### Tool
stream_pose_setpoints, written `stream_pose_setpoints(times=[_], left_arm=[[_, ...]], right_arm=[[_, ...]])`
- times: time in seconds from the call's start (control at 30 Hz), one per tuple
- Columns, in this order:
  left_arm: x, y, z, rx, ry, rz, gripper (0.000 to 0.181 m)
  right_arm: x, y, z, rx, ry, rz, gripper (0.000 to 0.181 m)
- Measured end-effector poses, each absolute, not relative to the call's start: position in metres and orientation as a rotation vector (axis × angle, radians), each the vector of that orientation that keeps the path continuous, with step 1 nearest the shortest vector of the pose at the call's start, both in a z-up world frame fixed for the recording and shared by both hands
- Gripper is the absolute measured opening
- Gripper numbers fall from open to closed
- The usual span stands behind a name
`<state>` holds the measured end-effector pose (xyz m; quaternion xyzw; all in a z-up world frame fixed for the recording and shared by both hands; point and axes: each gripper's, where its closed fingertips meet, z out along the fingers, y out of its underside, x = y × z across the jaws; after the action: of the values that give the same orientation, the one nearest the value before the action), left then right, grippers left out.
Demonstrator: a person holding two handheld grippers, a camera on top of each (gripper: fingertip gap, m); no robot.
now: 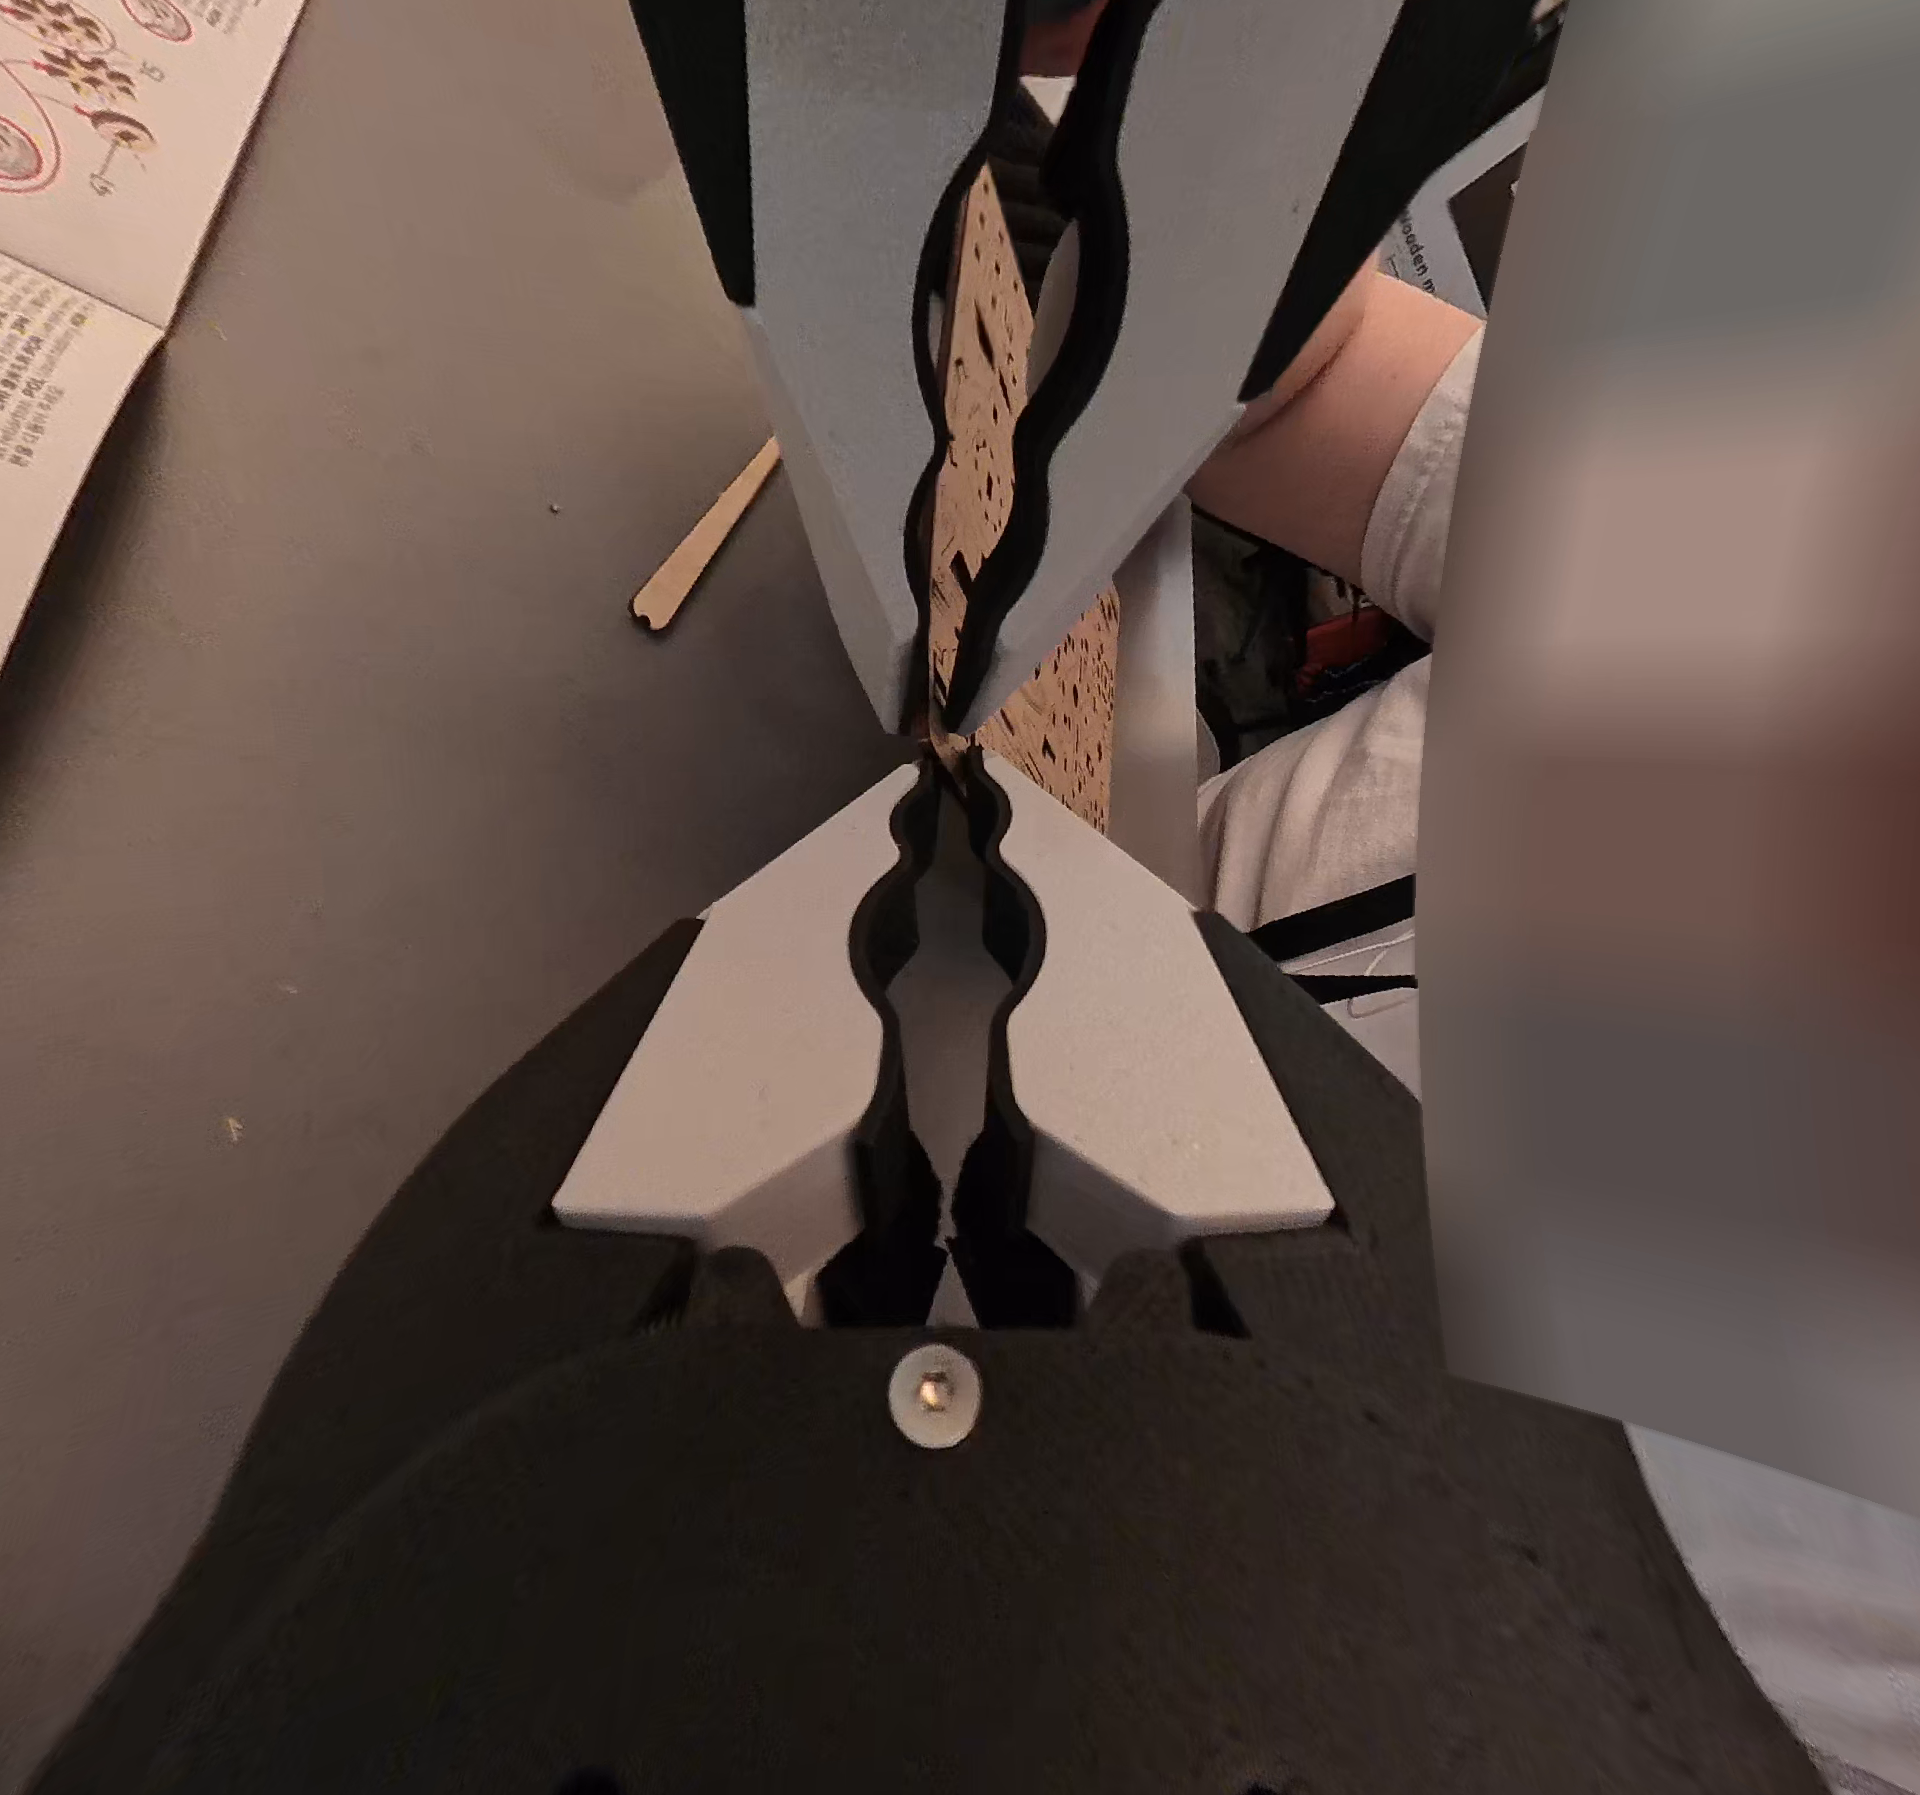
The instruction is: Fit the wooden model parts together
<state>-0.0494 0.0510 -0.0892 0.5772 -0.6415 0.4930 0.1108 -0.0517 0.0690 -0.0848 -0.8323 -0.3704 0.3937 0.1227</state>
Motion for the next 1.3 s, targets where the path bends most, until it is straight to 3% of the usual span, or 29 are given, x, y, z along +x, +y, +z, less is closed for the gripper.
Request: stream_pose_setpoints(times=[0.83,1.03,1.3], left_arm=[[-0.048,0.058,-0.11,1.77,-1.912,1.358,0.004],[-0.052,0.057,-0.107,1.722,-1.871,1.377,0.005],[-0.051,0.058,-0.106,1.724,-1.917,1.365,0.006]], right_arm=[[-0.05,0.076,-0.107,-2.489,-1.157,0.945,0.006],[-0.039,0.069,-0.091,-2.433,-1.118,1.073,0.005],[-0.033,0.067,-0.095,-2.497,-0.996,1.224,0.018]])
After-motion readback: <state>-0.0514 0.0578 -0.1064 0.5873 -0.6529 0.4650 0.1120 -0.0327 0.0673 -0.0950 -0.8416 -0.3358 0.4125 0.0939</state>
